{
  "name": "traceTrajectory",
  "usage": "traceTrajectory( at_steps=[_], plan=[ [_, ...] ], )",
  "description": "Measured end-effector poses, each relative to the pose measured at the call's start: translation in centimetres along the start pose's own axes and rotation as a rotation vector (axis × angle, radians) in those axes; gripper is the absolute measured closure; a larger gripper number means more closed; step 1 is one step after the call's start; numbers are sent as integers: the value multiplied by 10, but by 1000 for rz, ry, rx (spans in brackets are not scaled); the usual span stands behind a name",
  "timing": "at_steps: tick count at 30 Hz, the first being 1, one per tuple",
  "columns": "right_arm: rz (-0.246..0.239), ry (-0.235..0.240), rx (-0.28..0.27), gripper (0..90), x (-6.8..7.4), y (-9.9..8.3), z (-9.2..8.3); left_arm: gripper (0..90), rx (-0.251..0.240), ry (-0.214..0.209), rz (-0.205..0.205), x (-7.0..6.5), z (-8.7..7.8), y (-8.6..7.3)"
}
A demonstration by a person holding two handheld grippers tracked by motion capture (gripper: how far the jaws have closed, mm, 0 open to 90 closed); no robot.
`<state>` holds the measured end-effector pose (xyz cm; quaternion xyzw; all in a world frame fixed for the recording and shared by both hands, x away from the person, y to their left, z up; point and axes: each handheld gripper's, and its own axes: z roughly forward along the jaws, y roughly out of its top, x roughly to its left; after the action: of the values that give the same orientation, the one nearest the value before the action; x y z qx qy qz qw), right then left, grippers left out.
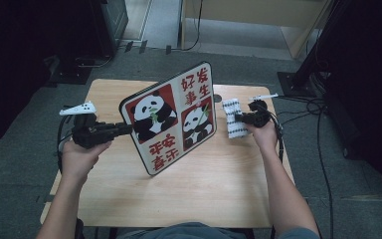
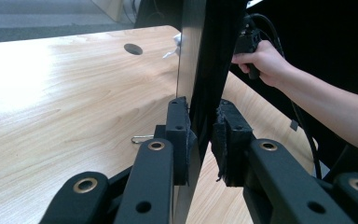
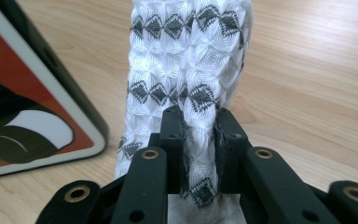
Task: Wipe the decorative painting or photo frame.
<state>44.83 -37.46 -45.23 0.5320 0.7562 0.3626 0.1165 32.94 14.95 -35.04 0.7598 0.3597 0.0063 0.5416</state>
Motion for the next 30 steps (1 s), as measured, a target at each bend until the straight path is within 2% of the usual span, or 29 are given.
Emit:
traceTrajectory(
  at_steps=[8, 16, 30],
  plan=[
    [43, -34, 4, 771, -20, -6, -3, 777, 1, 2, 2, 0, 0, 0],
    [74, -63, 0, 771, -33, -14, 1, 777, 3, 2, 3, 0, 0, 0],
    [93, -113, 9, 766, -40, -21, 12, 778, 3, 3, 4, 0, 0, 0]
  ],
)
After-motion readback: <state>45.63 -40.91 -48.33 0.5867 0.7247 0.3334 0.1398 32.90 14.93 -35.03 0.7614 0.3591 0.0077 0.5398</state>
